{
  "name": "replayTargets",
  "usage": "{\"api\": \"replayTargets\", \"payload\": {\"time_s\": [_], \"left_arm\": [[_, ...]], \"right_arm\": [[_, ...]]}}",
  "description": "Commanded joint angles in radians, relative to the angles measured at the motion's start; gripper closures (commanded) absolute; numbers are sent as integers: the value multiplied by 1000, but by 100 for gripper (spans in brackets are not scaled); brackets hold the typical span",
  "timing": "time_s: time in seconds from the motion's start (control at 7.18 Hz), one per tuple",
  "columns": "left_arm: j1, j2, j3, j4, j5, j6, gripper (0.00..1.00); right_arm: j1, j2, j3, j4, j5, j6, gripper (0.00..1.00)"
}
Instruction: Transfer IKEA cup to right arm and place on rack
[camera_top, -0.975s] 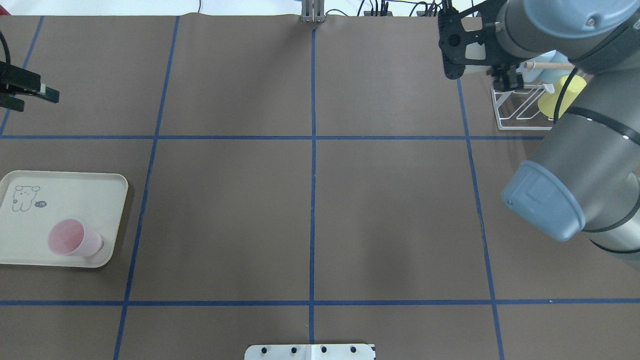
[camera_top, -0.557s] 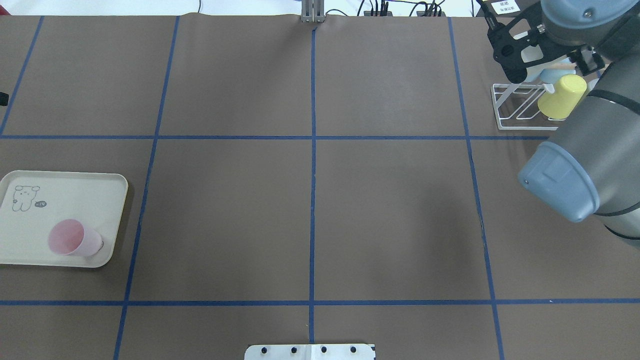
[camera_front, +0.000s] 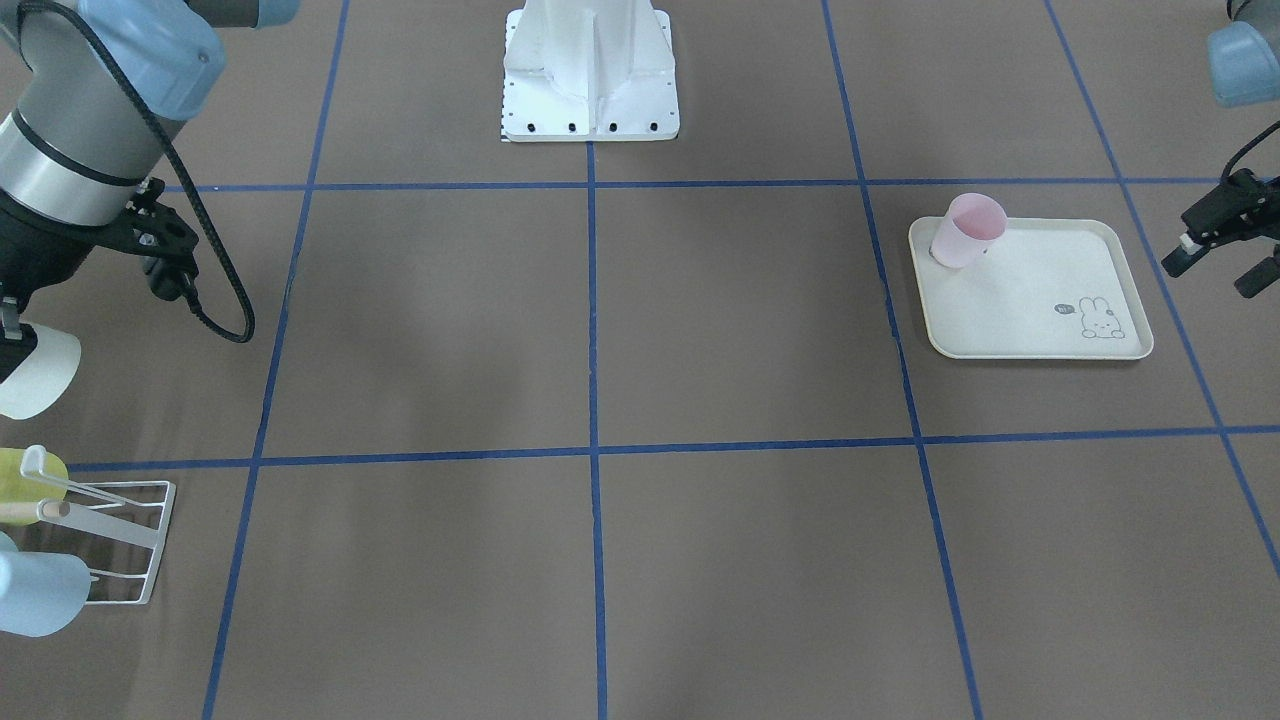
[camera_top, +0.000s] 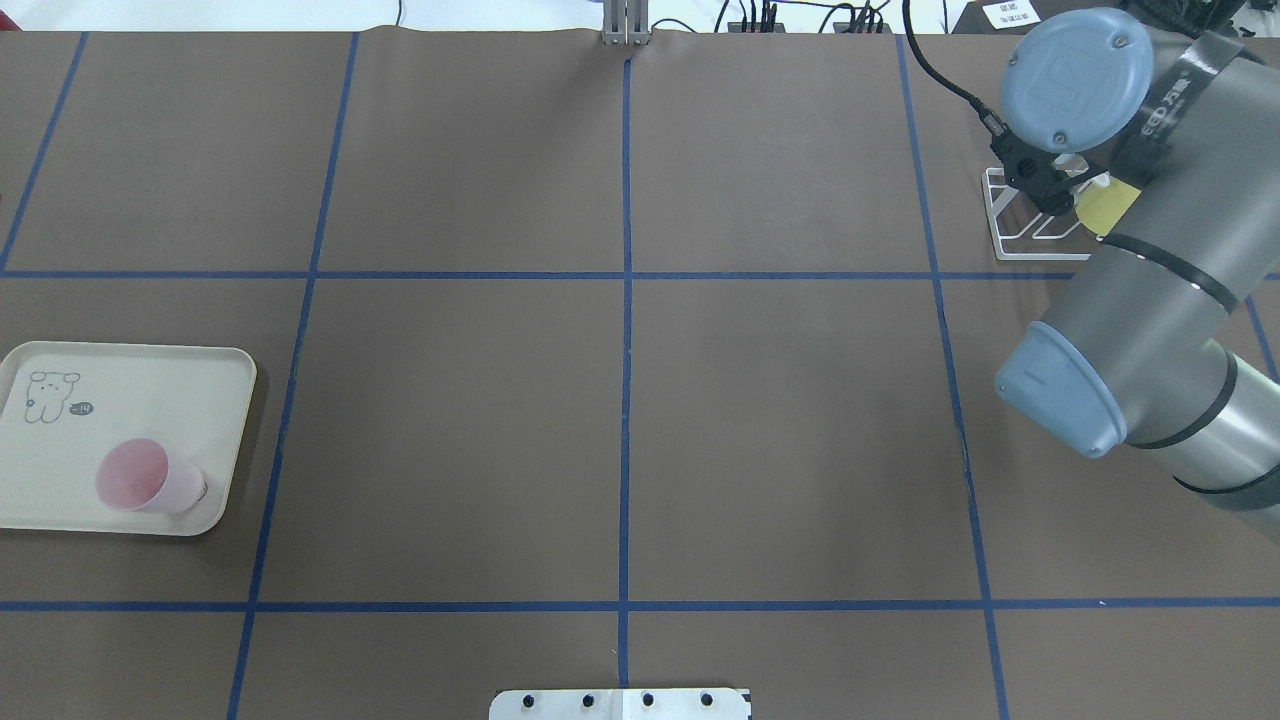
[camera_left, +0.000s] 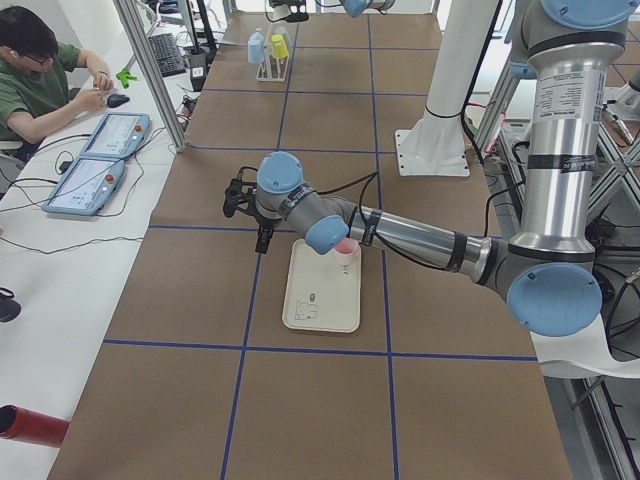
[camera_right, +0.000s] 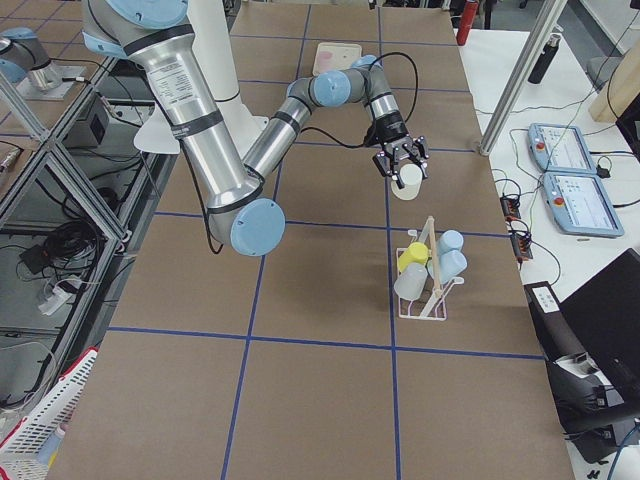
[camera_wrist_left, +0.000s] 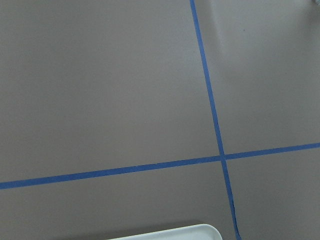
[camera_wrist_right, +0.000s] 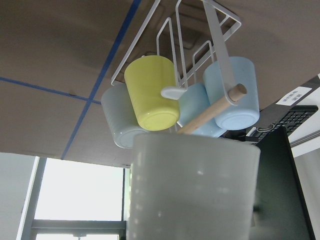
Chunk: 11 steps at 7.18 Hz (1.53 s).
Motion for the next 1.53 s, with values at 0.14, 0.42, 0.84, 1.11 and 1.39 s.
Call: {"api": "replayTargets", "payload": {"time_s": [0.14, 0.42, 0.84, 1.11, 1.39], "left_arm": [[1, -1, -2, 0, -2, -6, 0], [1, -1, 0, 0, -2, -6, 0], [3, -1, -3, 0, -2, -8, 0], [4, -2, -2, 0, -2, -9, 0], [4, -2, 0, 0, -2, -11, 0]], "right_arm": [[-22, -27, -89, 26, -32, -2, 75], [-22, -34, -146, 137, -34, -52, 75], [4, -34, -169, 166, -31, -95, 74], [10, -35, -218, 241, -31, -115, 74], [12, -35, -221, 241, -32, -129, 74]]}}
